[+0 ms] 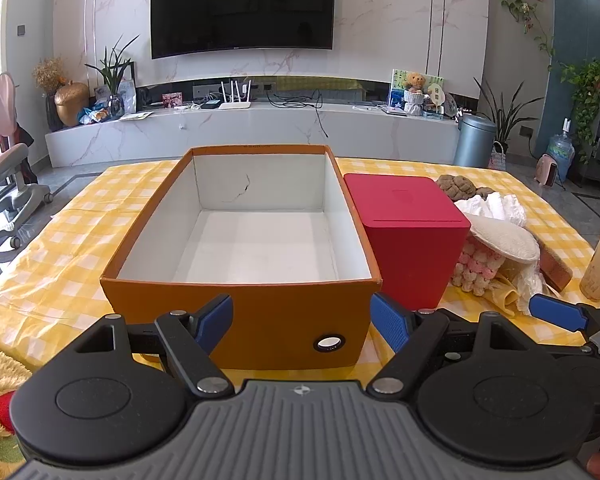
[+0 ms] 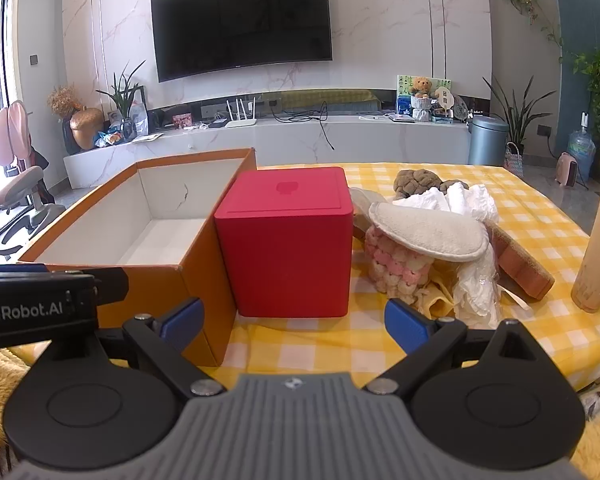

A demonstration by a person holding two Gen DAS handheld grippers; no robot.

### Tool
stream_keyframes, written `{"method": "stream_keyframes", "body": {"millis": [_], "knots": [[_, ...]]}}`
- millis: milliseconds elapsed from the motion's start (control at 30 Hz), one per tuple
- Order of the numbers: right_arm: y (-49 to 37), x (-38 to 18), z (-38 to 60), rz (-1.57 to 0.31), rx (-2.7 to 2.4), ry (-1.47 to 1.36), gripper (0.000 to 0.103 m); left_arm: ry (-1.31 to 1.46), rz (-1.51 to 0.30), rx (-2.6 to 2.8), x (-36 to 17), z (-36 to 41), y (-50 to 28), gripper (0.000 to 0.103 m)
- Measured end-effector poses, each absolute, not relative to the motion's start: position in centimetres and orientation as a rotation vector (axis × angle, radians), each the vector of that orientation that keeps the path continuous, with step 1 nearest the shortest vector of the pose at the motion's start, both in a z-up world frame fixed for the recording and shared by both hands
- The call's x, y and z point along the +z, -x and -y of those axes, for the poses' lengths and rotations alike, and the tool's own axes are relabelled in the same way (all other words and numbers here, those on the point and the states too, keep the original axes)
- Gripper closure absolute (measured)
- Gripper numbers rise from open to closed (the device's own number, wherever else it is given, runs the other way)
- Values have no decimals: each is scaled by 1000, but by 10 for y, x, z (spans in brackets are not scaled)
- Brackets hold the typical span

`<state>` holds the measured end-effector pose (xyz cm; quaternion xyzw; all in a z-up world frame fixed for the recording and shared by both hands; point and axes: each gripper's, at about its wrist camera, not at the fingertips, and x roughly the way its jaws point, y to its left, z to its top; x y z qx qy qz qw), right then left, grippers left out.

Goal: Organize soft objects

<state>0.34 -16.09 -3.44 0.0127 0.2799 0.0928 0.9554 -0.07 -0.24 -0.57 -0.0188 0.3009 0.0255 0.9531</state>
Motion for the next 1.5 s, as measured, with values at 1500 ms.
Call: {"method": "stream_keyframes", "body": {"millis": [1500], "knots": [[-20, -17, 202, -617, -2, -145, 3, 41, -564, -1, 19, 8, 4, 11]]}}
